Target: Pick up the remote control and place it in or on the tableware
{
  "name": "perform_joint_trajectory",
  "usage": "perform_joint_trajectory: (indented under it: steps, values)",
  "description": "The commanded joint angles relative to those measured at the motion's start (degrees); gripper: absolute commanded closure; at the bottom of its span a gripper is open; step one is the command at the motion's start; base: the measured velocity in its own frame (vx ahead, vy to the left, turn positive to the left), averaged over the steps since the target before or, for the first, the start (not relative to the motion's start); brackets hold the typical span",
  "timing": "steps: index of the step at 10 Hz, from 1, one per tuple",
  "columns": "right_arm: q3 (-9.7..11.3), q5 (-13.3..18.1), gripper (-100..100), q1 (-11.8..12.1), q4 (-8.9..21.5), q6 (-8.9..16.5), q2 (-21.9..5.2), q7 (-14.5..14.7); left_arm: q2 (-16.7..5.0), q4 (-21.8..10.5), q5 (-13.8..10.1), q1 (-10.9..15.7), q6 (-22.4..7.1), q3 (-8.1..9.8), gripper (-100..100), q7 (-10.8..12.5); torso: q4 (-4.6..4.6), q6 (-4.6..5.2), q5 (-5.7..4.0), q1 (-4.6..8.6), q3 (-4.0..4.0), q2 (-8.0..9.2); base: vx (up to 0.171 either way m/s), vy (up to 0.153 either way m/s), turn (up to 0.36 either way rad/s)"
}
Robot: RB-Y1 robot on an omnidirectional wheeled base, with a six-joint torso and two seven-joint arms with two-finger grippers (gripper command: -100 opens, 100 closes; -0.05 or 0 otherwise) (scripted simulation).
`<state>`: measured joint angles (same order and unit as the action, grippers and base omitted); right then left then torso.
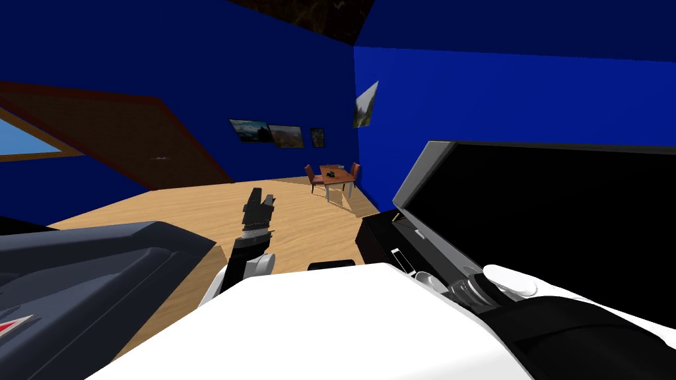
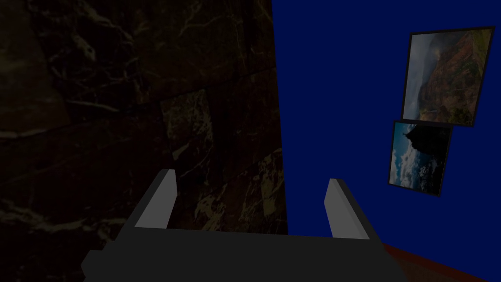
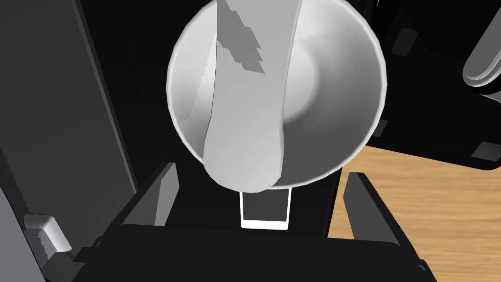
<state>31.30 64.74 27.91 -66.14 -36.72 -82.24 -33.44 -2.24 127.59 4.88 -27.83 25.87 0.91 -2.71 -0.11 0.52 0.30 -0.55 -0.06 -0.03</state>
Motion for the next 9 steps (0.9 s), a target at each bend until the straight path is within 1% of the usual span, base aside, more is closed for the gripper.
perform_joint_trajectory:
  steps: [1,2,3,4,5,9]
  values:
    - [-0.78,-0.41,-100,0.27,-1.74,-1.14,-2.14,-0.83,0.00,0.00,0.00,0.00,0.00,0.00,0,0.00,0.00,0.00,0.00,0.00,0.00,0.00,-0.040,0.002,-0.046]
    - [-1.04,-0.48,-100,0.21,-2.34,-1.60,-2.95,-1.17,0.00,0.00,0.00,0.00,0.00,0.00,0,0.00,0.00,0.00,0.00,0.00,0.00,0.01,-0.027,0.000,-0.034]
    - [-1.58,-0.64,-100,0.08,-3.53,-2.51,-4.55,-1.84,0.00,0.00,0.00,0.00,0.00,0.00,0,0.00,0.00,0.00,-0.01,0.01,-0.01,-0.02,-0.025,0.001,-0.067]
    - [-1.13,-0.32,-100,-0.33,-2.39,-2.13,-3.34,-1.35,0.00,0.00,0.00,0.00,0.00,0.00,0,0.00,-0.01,0.00,0.00,0.01,-0.02,-0.04,-0.012,0.001,-0.013]
    - [-1.16,-0.30,0,-0.37,-2.47,-2.30,-3.45,-1.48,0.00,0.00,0.00,0.00,0.00,0.00,0,0.00,-0.02,0.00,-0.02,0.01,-0.04,-0.07,0.000,0.000,0.000]
    - [-1.16,-0.30,0,-0.37,-2.46,-2.29,-3.43,-1.46,0.00,0.00,0.00,0.00,0.00,0.00,0,0.00,-0.03,-0.01,-0.02,0.03,-0.08,-0.14,0.000,0.000,0.000]
